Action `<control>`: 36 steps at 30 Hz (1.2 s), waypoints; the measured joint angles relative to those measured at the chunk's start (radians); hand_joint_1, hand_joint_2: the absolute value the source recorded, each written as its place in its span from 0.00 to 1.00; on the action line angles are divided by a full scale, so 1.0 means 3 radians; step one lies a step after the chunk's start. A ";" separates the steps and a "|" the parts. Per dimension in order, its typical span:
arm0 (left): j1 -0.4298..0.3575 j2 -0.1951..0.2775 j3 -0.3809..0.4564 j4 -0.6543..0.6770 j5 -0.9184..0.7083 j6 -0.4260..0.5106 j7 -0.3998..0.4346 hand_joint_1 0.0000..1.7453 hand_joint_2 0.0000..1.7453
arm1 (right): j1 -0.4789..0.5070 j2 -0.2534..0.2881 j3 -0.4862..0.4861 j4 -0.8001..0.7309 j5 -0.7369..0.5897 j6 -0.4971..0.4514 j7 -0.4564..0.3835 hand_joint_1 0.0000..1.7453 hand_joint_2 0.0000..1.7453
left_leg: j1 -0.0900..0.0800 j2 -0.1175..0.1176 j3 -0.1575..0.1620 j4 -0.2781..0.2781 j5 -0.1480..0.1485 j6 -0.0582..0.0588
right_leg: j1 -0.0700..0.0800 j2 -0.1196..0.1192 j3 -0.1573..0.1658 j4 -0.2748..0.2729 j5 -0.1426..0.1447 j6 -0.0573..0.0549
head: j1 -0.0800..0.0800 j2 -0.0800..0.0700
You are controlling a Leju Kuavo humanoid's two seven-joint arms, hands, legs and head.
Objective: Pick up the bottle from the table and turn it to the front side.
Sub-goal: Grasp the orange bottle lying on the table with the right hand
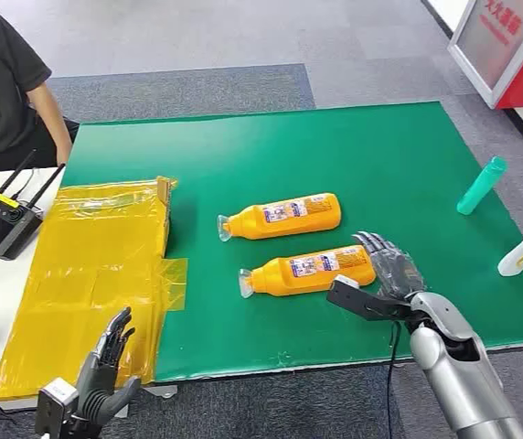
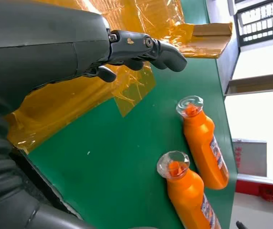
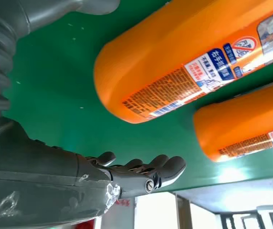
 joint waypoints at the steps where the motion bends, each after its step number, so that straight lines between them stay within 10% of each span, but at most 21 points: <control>1: -0.0003 0.0001 0.0000 0.0006 0.0000 0.0001 0.0000 0.00 1.00 | -0.0030 0.0000 0.0015 0.0033 -0.0005 0.0015 -0.0001 0.00 1.00 | 0.0000 0.0000 0.0000 0.0000 0.0000 0.0000 | 0.0000 0.0000 0.0000 0.0000 0.0000 0.0000 | -0.0001 0.0000; 20: -0.0082 0.0083 -0.0058 0.0128 0.0069 0.0123 0.0000 0.00 1.00 | -0.0834 0.0047 0.0570 0.1261 -0.0091 0.0249 -0.0008 0.00 1.00 | 0.0000 0.0000 -0.0001 0.0000 0.0003 0.0001 | 0.0000 0.0000 0.0000 0.0000 0.0003 0.0003 | -0.0001 0.0000; 24: -0.0148 0.0096 -0.0117 0.0142 0.0216 0.0210 0.0000 0.00 1.00 | -0.1096 0.0050 0.0722 0.1486 -0.0077 0.0439 0.0012 0.97 1.00 | -0.0001 0.0000 -0.0001 0.0001 0.0006 0.0004 | -0.0001 0.0000 -0.0001 0.0000 0.0005 0.0005 | -0.0001 0.0000; 36: -0.0176 0.0167 -0.0210 0.0197 0.0276 0.0316 0.0001 0.00 1.00 | -0.1212 -0.0005 0.0925 0.1617 -0.0208 0.0432 -0.0101 1.00 1.00 | 0.0000 -0.0001 -0.0001 0.0001 0.0005 0.0004 | -0.0001 -0.0001 0.0000 0.0000 0.0005 0.0005 | 0.0000 0.0000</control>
